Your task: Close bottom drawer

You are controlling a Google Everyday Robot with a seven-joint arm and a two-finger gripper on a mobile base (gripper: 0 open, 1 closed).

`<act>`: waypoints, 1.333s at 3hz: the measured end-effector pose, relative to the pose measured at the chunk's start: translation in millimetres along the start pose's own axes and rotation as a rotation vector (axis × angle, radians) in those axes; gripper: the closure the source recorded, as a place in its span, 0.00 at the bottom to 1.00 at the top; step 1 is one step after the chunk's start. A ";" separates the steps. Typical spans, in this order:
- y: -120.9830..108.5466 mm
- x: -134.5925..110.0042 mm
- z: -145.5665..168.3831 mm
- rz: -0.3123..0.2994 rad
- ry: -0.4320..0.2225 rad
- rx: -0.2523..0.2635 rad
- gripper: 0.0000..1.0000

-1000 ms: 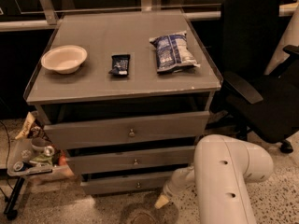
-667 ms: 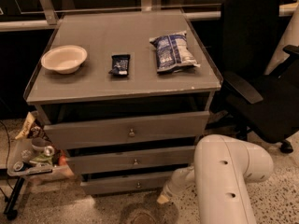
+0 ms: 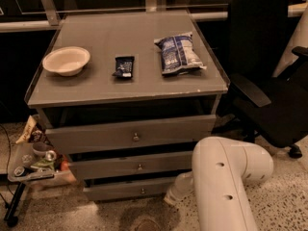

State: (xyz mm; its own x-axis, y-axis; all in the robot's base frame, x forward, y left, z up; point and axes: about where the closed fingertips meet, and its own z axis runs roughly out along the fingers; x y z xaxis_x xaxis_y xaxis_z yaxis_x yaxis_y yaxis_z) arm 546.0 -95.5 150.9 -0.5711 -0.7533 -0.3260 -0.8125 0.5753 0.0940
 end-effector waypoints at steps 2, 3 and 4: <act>-30.8 -22.2 5.4 0.030 -0.044 0.073 1.00; -31.0 -22.4 5.4 0.030 -0.044 0.073 0.82; -31.0 -22.4 5.4 0.030 -0.044 0.073 0.58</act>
Offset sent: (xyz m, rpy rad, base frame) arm 0.0626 0.0003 0.0024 -0.0071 -0.1138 -0.0857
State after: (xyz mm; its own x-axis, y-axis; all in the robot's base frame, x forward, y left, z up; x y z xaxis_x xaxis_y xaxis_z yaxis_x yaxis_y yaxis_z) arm 584.6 -94.8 150.2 -0.5881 -0.7217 -0.3652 -0.7835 0.6204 0.0357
